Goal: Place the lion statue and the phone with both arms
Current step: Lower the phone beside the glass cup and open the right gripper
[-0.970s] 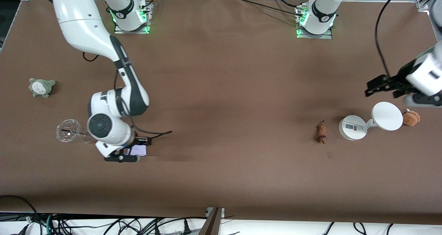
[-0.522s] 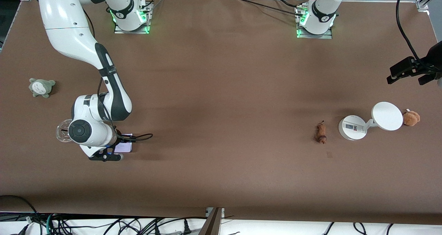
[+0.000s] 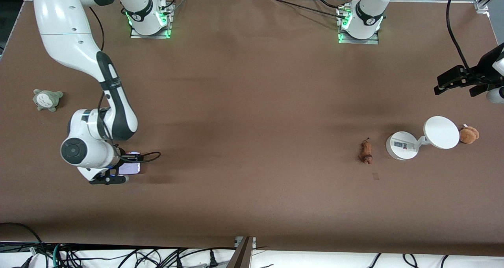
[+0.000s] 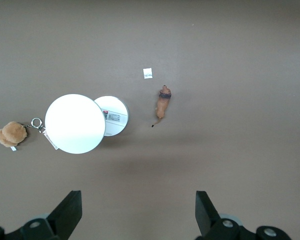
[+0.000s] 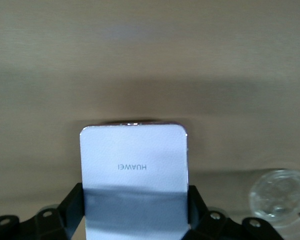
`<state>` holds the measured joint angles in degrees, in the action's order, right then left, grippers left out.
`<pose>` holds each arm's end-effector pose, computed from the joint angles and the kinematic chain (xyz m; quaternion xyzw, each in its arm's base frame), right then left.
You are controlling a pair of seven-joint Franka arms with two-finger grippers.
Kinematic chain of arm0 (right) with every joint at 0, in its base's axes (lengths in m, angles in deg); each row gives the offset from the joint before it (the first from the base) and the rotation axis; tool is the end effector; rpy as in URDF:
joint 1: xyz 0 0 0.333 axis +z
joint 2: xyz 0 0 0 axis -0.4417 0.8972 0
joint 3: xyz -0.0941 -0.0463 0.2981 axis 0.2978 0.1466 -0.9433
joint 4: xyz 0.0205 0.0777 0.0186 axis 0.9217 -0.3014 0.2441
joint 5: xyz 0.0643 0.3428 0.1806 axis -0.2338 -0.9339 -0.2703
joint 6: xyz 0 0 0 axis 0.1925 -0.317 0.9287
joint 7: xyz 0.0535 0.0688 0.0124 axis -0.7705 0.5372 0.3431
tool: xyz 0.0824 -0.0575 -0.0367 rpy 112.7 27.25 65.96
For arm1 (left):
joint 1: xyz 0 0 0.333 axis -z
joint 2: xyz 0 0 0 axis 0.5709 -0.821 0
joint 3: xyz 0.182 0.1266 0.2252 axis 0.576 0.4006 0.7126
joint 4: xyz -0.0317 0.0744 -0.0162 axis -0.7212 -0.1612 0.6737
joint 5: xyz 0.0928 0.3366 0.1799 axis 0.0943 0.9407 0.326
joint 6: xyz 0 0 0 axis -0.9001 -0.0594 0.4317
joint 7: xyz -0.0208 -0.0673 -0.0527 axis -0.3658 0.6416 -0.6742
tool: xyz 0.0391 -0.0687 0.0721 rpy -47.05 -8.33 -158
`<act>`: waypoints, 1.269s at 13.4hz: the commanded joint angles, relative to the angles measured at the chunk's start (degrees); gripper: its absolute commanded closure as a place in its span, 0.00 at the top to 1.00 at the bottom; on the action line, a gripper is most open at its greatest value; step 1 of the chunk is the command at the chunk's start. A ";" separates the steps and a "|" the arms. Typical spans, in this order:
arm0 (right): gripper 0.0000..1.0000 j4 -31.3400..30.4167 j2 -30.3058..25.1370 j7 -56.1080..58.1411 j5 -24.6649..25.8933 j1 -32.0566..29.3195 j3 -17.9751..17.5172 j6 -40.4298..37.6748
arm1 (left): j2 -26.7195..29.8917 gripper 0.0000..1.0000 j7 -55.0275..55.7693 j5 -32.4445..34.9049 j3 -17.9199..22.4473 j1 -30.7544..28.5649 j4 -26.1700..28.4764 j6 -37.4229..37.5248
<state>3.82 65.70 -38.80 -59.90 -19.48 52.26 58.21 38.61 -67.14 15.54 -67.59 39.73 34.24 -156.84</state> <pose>0.7095 0.0327 0.1957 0.9980 0.0194 -0.0500 0.0337 0.5820 0.0039 0.6218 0.9998 -0.0039 -0.0109 0.0186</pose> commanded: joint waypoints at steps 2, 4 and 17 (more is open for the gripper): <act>0.44 -1.67 -0.88 1.09 -0.74 -0.49 -0.87 0.89 | -0.65 1.00 -1.22 0.37 0.23 -0.69 -2.26 0.79; 0.44 -2.38 -1.06 0.48 -0.83 -0.49 -1.04 0.89 | -0.74 1.00 -0.87 0.02 0.14 -0.52 -2.26 0.27; 1.00 0.52 -4.29 1.62 0.22 -0.93 -0.69 -2.51 | -0.74 1.00 -0.43 -0.69 -0.03 0.18 -2.35 0.27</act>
<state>3.37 64.81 -38.47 -59.95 -19.83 51.85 58.77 38.62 -67.15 14.95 -67.79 39.95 33.65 -157.06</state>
